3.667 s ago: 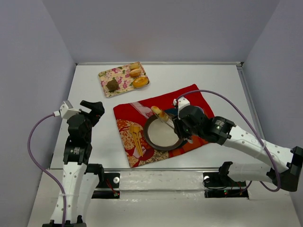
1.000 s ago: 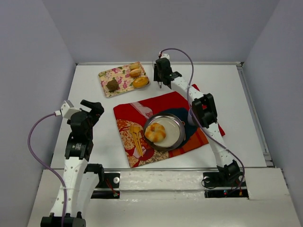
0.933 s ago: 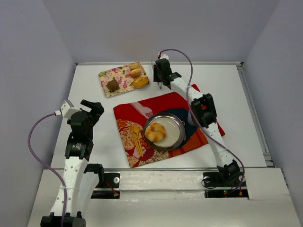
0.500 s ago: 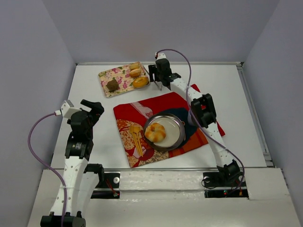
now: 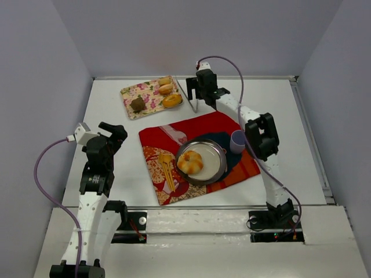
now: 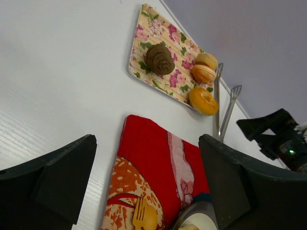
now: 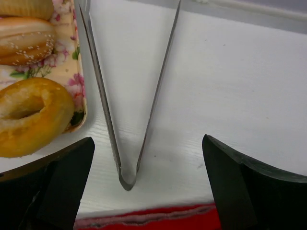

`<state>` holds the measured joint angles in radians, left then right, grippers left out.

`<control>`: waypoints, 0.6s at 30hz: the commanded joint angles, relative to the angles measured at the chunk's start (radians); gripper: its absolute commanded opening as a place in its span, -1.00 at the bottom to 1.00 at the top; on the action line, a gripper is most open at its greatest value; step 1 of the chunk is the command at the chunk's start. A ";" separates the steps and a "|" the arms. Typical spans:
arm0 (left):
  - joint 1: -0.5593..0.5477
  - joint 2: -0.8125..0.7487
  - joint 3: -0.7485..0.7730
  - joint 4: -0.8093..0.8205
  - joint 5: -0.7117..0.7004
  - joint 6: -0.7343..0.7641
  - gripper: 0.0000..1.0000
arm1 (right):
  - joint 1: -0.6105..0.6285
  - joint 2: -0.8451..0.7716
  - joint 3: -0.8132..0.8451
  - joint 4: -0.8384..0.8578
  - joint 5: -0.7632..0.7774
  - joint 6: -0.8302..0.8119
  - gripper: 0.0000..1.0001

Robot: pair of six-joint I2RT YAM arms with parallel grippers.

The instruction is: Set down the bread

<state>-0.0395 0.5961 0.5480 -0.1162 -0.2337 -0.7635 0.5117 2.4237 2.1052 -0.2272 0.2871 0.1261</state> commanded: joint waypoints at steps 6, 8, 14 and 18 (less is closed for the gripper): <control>-0.005 -0.010 0.013 0.035 0.019 0.032 0.98 | 0.002 -0.720 -0.677 0.216 0.118 0.134 0.99; -0.005 -0.002 0.012 0.036 0.025 0.032 0.98 | 0.002 -0.827 -0.803 0.216 0.168 0.218 0.99; -0.005 0.016 0.009 0.046 0.042 0.036 0.98 | 0.002 -1.202 -1.177 0.192 0.182 0.355 0.99; -0.005 0.005 0.001 0.044 0.042 0.035 0.98 | 0.002 -1.400 -1.310 0.103 0.152 0.424 0.99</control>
<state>-0.0395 0.6140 0.5480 -0.1131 -0.2005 -0.7494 0.5117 1.1557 0.8650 -0.0841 0.4339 0.4377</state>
